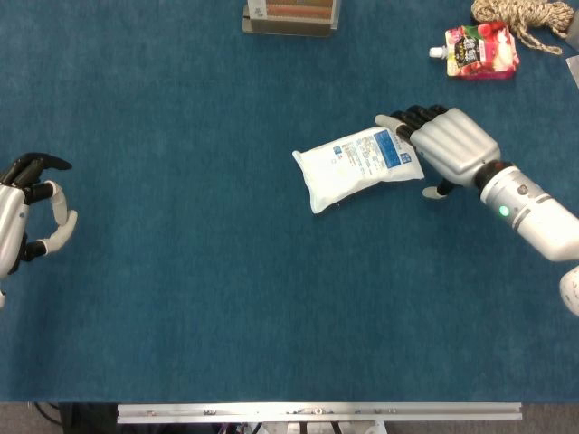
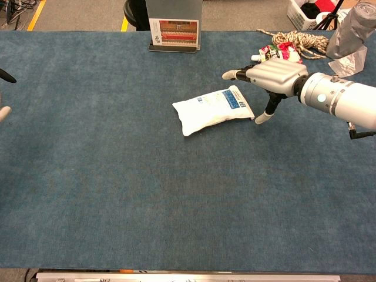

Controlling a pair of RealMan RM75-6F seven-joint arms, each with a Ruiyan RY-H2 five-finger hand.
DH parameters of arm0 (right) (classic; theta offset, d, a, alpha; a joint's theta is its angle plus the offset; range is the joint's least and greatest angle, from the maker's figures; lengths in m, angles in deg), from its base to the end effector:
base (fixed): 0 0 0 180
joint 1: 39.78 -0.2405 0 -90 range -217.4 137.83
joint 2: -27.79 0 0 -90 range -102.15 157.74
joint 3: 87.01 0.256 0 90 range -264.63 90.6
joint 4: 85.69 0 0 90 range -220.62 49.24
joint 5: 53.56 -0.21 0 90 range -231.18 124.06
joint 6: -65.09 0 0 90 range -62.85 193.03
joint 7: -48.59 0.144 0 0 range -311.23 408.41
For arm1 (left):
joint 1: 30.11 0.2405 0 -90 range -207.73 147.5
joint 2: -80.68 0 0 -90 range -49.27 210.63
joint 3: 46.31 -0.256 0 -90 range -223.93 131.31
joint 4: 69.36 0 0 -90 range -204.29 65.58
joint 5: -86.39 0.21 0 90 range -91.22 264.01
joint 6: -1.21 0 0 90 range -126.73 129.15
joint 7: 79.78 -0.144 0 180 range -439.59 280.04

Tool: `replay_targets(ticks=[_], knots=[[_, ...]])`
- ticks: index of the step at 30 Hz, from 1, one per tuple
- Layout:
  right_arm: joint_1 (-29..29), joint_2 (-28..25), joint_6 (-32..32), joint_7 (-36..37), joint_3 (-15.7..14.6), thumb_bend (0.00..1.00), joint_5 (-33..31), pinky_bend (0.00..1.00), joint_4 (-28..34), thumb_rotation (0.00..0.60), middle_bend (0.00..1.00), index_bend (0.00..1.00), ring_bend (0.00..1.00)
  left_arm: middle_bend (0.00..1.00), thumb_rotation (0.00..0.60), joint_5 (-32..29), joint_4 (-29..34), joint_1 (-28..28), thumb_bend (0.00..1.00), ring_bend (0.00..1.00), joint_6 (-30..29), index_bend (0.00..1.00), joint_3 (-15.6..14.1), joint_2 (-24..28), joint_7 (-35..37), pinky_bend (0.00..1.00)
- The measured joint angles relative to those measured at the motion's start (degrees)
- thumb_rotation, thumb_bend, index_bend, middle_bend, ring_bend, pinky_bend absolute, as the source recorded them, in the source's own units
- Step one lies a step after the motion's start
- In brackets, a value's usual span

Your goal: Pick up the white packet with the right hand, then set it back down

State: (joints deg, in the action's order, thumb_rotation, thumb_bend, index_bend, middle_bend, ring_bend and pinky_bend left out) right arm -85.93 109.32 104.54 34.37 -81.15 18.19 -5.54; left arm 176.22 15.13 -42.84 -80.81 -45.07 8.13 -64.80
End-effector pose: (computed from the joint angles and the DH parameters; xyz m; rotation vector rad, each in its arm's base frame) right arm -0.1779 -0.3558 -0.0073 2.1526 -0.8290 0.6585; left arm -0.2927 0.2174 0.1087 -1.4767 -1.0742 -1.1778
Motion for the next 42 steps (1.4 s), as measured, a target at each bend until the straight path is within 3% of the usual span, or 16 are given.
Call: replay_targets(ticks=[27,42], knots=[[-1.0,1.6,0.4,-0.4,-1.1,0.00,-2.0,0.23,-1.8,0.600,0.14,0.09,0.13,0.31,0.600,-0.2,0.0,-0.1,0.35,0.21,0.5,0.49,0.1,-0.1,-0.1,0.36],[-2.9,5.7,-1.9,0.6,-0.7,0.00,-3.3,0.23,-6.9,0.600,0.14,0.09,0.13,0.31,0.600,-0.2,0.4,-0.4,0.35,0.21,0.7,0.49,0.2,0.6,0.3,0.36]])
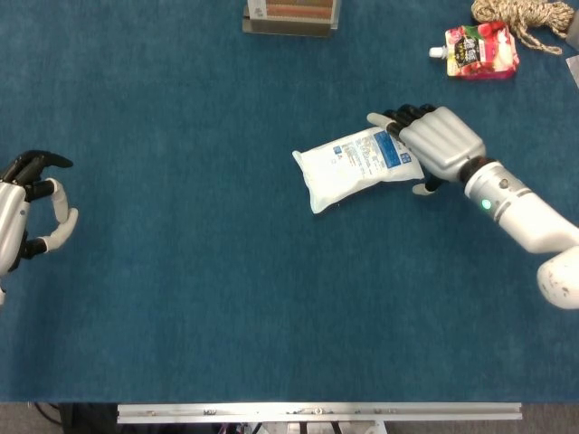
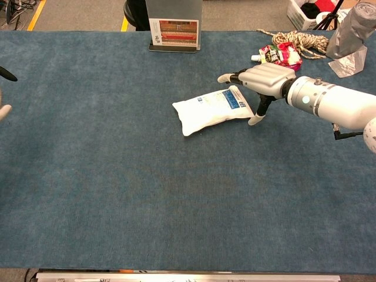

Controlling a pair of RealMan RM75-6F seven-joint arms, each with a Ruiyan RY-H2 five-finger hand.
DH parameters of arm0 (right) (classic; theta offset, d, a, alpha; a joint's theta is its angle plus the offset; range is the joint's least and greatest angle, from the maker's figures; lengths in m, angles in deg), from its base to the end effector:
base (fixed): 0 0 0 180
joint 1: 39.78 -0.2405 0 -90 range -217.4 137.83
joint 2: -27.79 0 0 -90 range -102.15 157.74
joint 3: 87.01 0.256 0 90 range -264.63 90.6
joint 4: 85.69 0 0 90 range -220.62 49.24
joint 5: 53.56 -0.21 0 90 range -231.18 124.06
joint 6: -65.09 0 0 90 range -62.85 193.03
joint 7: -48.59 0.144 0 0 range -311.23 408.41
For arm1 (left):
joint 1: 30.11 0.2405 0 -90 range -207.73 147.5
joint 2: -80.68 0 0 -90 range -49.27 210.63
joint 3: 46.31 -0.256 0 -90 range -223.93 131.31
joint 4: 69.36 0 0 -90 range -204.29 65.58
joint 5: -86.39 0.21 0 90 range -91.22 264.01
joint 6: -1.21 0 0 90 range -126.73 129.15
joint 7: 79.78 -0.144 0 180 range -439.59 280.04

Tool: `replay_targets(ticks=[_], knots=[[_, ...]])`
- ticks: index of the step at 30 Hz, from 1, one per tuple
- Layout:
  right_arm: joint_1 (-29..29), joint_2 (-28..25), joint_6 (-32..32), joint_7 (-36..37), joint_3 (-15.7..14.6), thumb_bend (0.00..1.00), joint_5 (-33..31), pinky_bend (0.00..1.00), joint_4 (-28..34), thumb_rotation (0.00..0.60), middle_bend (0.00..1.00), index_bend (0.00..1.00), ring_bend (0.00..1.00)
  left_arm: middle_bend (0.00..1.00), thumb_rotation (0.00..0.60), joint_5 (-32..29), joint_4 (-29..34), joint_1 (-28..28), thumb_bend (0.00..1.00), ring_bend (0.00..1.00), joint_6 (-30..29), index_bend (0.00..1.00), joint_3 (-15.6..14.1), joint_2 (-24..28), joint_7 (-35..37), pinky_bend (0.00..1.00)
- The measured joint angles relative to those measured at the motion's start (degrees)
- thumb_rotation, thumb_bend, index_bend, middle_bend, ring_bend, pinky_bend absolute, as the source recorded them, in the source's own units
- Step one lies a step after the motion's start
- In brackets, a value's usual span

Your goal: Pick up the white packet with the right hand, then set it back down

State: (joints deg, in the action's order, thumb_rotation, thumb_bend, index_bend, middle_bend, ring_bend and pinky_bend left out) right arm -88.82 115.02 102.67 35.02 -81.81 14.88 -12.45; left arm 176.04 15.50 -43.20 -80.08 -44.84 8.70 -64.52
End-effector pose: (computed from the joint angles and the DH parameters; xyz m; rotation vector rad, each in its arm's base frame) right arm -0.1763 -0.3688 -0.0332 2.1482 -0.8642 0.6282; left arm -0.2920 0.2201 0.1105 -1.4813 -1.0795 -1.1748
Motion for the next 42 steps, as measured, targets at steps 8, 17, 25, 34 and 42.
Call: replay_targets(ticks=[8,17,25,34,42], knots=[[-1.3,2.6,-1.4,0.8,0.3,0.00,-0.5,0.23,-3.7,0.600,0.14,0.09,0.13,0.31,0.600,-0.1,-0.4,0.0,0.35,0.21,0.2,0.49,0.0,-0.1,0.4,0.36],[-2.4,4.9,-3.1,1.3,0.5,0.00,-1.3,0.23,-7.3,0.600,0.15,0.09,0.13,0.31,0.600,-0.2,-0.8,0.1,0.35,0.21,0.3,0.49,-0.2,-0.3,0.6,0.36],[-3.3,7.1,-3.5,2.2,0.8,0.00,-0.8,0.26,-9.8,0.600,0.24,0.14,0.17,0.31,0.600,-0.2,-0.9,0.3,0.35,0.21,0.3,0.49,-0.4,-0.4,0.8,0.36],[-2.7,8.2,-1.0,2.7,0.8,0.00,0.6,0.37,-10.8,0.600,0.45,0.33,0.38,0.31,0.600,-0.1,-1.4,0.4,0.35,0.21,0.2,0.49,-0.6,-0.5,1.2,0.36],[-1.9,8.8,1.4,2.8,1.0,0.00,1.3,0.50,-11.2,0.600,0.57,0.44,0.52,0.31,0.600,-0.1,-1.6,0.5,0.35,0.21,0.3,0.49,-0.6,-0.8,1.1,0.36]])
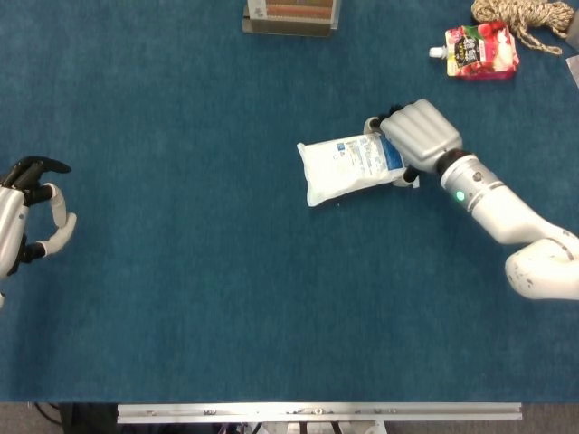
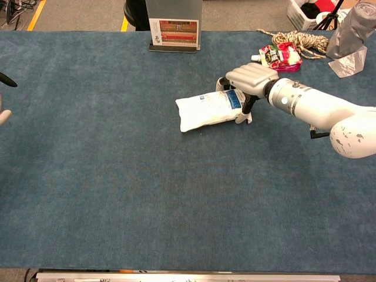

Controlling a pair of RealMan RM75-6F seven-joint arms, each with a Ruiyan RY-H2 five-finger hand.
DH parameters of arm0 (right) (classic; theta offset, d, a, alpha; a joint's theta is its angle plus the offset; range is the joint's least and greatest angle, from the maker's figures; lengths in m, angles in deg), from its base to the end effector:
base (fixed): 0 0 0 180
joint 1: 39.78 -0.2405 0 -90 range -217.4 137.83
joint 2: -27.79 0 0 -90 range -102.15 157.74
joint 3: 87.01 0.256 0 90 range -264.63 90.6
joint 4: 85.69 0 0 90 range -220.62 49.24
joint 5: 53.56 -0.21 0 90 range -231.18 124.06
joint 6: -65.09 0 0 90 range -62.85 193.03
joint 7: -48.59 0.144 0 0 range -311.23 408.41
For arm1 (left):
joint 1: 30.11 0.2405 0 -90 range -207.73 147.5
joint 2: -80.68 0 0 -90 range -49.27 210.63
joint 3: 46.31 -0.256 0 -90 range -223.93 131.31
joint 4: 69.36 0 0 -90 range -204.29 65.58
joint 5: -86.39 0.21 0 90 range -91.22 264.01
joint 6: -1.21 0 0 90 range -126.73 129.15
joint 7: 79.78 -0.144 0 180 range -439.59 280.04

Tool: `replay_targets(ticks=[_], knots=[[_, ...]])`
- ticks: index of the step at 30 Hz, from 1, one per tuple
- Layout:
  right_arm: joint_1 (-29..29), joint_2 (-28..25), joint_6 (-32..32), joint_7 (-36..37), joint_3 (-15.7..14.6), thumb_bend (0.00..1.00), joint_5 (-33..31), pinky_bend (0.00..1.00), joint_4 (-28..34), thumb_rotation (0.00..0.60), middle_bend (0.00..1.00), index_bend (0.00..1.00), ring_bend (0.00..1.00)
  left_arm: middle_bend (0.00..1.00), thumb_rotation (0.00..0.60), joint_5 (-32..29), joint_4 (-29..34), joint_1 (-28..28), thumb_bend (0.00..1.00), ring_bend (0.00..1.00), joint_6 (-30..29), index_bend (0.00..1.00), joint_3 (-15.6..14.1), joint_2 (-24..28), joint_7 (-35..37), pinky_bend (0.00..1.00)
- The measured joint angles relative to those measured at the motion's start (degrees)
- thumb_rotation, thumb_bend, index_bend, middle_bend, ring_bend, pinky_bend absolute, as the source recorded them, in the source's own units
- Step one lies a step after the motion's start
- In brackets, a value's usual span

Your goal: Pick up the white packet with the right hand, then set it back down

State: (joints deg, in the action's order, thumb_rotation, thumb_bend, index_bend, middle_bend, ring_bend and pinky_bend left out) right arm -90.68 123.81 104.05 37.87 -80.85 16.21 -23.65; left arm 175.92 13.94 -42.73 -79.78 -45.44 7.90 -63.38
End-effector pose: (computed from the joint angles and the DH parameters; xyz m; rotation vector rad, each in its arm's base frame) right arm -0.1674 -0.3859 -0.0627 2.1056 -0.8423 0.6795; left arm -0.2992 0.2163 0.1063 -1.4774 -1.1034 -1.1599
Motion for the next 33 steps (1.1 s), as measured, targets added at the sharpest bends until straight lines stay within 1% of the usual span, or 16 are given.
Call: replay_targets(ticks=[3,9,13,19,27,33], knots=[[0.6,0.1,1.8,0.4,0.1,0.00,0.7,0.53,0.1,0.600,0.59,0.49,0.54,0.31,0.600,-0.1,-0.1,0.0,0.35,0.21,0.0,0.49,0.0,0.0,0.0,0.36],[2.4,-0.7,6.7,1.5,0.3,0.00,2.9,0.55,2.1,0.600,0.61,0.52,0.56,0.31,0.600,0.2,0.1,-0.2,0.35,0.21,0.0,0.49,0.1,0.0,-0.1,0.36],[3.7,-1.8,10.1,1.5,0.5,0.00,4.3,0.56,4.0,0.600,0.61,0.53,0.56,0.31,0.600,0.4,0.5,-0.4,0.35,0.21,-0.1,0.49,0.3,0.0,-0.6,0.36],[4.8,-2.7,13.3,0.9,1.3,0.00,5.1,0.56,5.7,0.600,0.61,0.53,0.56,0.31,0.600,0.4,1.3,-1.2,0.35,0.21,0.4,0.49,0.9,-0.1,-1.7,0.36],[5.3,-2.6,16.7,0.3,2.7,0.00,6.3,0.56,6.5,0.600,0.61,0.53,0.57,0.31,0.600,-0.5,4.9,-3.1,0.35,0.21,2.5,0.49,2.3,0.5,-2.9,0.37],[5.7,-2.7,19.2,0.0,3.4,0.00,7.4,0.56,7.3,0.600,0.61,0.53,0.57,0.31,0.600,-4.4,10.2,-4.8,0.35,0.21,6.3,0.48,3.9,1.7,-2.5,0.37]])
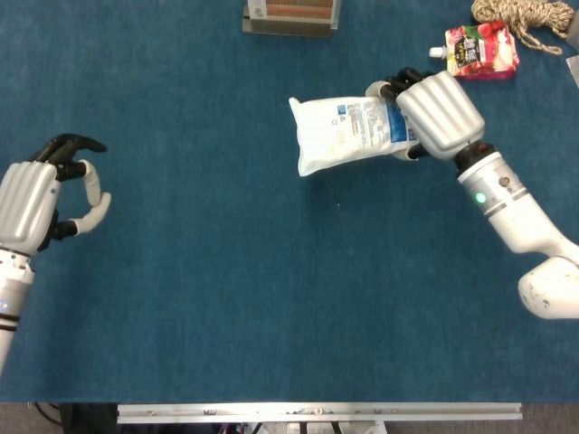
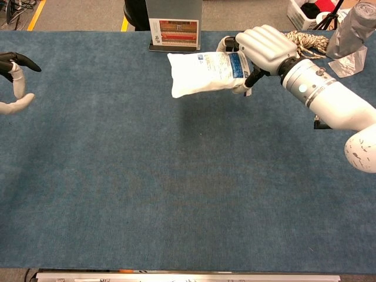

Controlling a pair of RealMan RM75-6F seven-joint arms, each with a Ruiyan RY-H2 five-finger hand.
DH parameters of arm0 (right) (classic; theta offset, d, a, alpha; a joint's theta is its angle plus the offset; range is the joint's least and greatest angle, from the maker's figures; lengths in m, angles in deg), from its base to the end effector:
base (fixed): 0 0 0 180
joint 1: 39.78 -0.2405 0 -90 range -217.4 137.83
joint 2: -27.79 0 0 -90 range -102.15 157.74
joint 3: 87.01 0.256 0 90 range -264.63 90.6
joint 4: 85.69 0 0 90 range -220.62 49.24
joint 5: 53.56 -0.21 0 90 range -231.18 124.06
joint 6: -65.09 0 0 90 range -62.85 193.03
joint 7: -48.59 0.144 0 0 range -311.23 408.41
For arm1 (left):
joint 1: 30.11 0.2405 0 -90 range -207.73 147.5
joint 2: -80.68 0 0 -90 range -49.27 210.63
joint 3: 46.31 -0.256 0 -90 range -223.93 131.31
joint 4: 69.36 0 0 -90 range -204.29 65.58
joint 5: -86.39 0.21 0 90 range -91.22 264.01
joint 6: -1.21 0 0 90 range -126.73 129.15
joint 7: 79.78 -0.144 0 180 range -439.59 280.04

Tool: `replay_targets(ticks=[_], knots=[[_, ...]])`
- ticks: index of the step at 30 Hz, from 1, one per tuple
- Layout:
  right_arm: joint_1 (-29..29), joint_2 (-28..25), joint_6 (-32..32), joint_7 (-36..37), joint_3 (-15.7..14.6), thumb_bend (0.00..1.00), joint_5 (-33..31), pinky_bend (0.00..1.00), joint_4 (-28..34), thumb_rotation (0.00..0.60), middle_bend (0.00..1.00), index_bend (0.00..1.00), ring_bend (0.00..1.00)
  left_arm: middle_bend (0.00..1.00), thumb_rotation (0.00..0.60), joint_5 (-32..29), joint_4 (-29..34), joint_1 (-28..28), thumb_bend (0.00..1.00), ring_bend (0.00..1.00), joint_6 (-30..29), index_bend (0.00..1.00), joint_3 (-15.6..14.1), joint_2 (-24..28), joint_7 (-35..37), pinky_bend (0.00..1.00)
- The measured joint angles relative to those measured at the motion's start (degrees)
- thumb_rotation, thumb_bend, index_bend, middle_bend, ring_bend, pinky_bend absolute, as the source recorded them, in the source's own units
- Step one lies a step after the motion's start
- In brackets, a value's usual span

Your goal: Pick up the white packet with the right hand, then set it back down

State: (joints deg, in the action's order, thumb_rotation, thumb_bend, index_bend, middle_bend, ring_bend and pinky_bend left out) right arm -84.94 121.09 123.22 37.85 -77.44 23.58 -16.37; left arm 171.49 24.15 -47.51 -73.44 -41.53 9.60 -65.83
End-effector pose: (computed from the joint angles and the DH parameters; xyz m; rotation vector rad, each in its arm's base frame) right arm -0.1460 -0.3743 -0.0157 1.8964 -0.6947 1.0241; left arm -0.2537 0.2457 0.0992 -1.4742 -1.2061 -1.2368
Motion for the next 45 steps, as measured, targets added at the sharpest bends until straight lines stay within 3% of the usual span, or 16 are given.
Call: replay_targets(ticks=[5,15,29,36,45], knots=[[0.4,-0.3,2.4,-0.6,0.3,0.00,1.3,0.56,0.7,0.600,0.61,0.53,0.57,0.30,0.600,-5.0,4.8,-1.8,0.34,0.21,4.1,0.46,2.2,0.9,2.5,0.38],[1.2,-0.2,7.3,-2.4,0.3,0.00,5.0,0.56,1.0,0.600,0.62,0.53,0.57,0.30,0.600,-15.2,11.4,-5.8,0.16,0.22,13.7,0.36,7.0,3.4,11.3,0.39],[2.1,3.0,15.9,-4.7,-0.1,0.00,11.5,0.56,-2.7,0.600,0.62,0.53,0.57,0.29,0.600,-29.1,14.2,-10.7,0.14,0.23,21.7,0.25,13.4,3.4,16.5,0.39],[2.3,4.3,18.3,-5.1,0.4,0.00,12.8,0.56,-4.2,0.600,0.62,0.53,0.57,0.17,0.600,-36.1,15.3,-12.9,0.14,0.23,24.9,0.22,15.6,3.4,17.2,0.39],[2.3,6.2,21.1,-5.2,0.6,0.00,14.7,0.56,-7.3,0.600,0.62,0.53,0.57,0.13,0.600,-47.7,15.8,-16.8,0.14,0.20,30.5,0.19,17.9,3.5,18.0,0.39]])
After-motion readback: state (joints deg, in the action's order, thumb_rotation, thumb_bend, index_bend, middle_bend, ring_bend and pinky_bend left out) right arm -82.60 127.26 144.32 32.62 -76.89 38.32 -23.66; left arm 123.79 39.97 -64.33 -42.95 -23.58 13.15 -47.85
